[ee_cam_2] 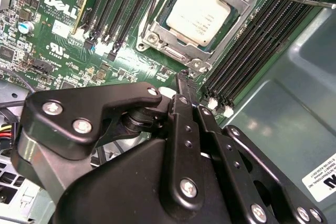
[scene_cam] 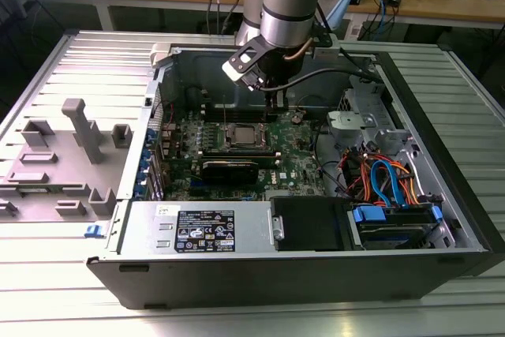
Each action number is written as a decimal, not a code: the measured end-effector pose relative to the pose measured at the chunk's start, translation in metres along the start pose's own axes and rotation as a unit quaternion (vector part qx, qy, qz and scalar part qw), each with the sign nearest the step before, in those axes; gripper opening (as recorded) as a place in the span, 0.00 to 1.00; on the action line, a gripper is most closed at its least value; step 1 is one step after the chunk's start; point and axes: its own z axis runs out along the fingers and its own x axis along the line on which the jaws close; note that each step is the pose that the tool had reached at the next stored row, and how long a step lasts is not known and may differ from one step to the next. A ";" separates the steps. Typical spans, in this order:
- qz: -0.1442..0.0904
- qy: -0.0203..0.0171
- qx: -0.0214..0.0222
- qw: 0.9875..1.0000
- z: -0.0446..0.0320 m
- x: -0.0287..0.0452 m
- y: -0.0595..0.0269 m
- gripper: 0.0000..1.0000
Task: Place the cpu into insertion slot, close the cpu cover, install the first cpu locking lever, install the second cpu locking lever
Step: 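Close the cpu cover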
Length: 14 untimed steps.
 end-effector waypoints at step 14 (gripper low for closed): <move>-0.001 0.000 0.000 1.000 0.0046 -0.0011 -0.0274 0.11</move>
